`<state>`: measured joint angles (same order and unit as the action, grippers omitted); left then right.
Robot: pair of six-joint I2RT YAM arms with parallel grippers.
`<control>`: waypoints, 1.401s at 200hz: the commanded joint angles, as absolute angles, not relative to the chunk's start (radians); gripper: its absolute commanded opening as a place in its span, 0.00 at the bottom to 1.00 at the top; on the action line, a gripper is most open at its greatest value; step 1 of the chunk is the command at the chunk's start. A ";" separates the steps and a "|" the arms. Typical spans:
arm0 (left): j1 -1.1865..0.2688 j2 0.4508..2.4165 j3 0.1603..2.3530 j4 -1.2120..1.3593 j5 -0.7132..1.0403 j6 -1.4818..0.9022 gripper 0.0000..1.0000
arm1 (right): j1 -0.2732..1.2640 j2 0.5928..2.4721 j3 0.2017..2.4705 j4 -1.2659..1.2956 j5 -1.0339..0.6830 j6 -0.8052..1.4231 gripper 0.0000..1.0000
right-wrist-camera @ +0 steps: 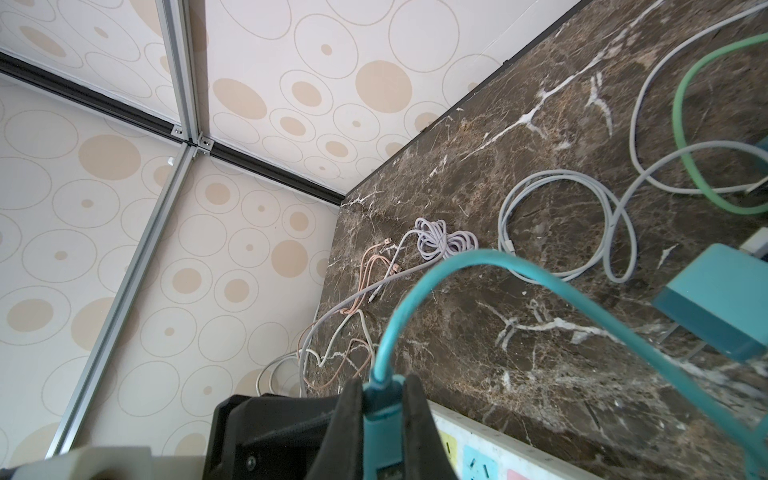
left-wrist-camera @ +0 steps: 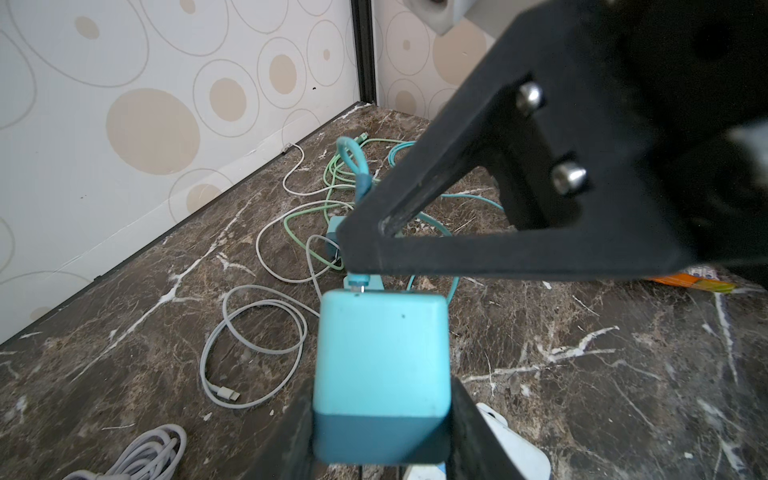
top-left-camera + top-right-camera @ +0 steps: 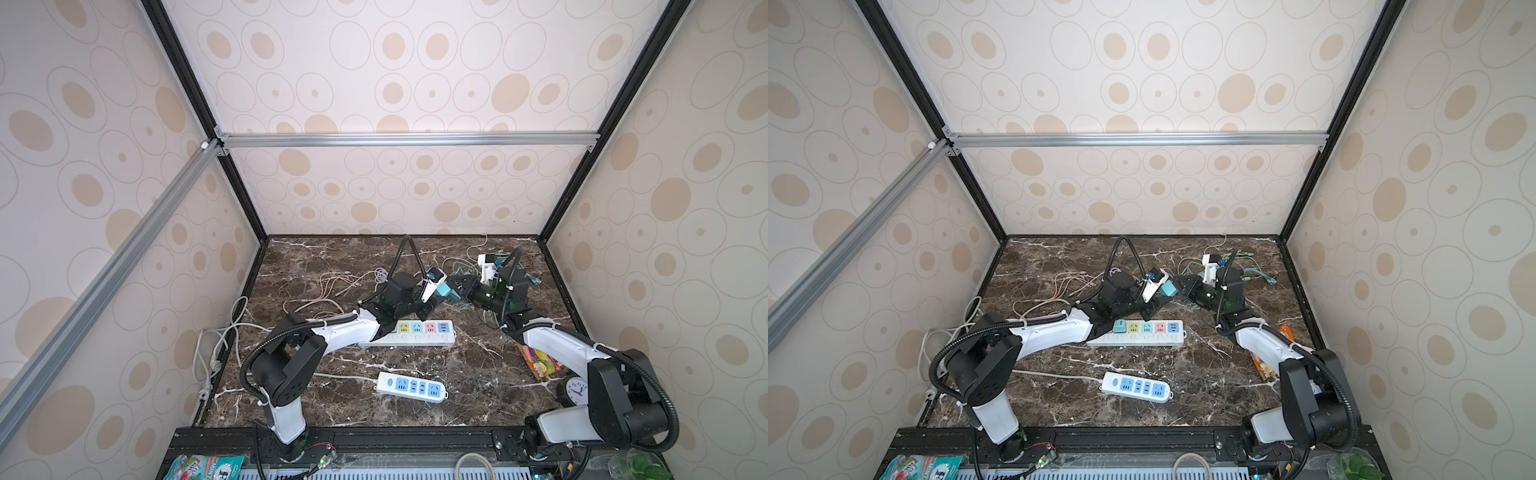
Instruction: Insert the plug
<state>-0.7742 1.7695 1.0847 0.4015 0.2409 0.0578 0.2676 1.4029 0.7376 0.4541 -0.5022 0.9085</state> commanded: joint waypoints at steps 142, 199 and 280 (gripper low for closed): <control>-0.710 1.510 1.196 0.185 0.217 -0.135 0.00 | -0.130 1.258 0.860 -0.476 -0.259 0.560 0.99; -0.709 1.467 1.225 0.167 0.280 -0.146 0.00 | -0.176 1.383 0.845 -0.493 -0.225 0.577 0.99; -0.709 1.433 1.193 0.168 0.267 -0.142 0.00 | -0.176 1.542 0.900 -0.344 -0.278 0.594 0.84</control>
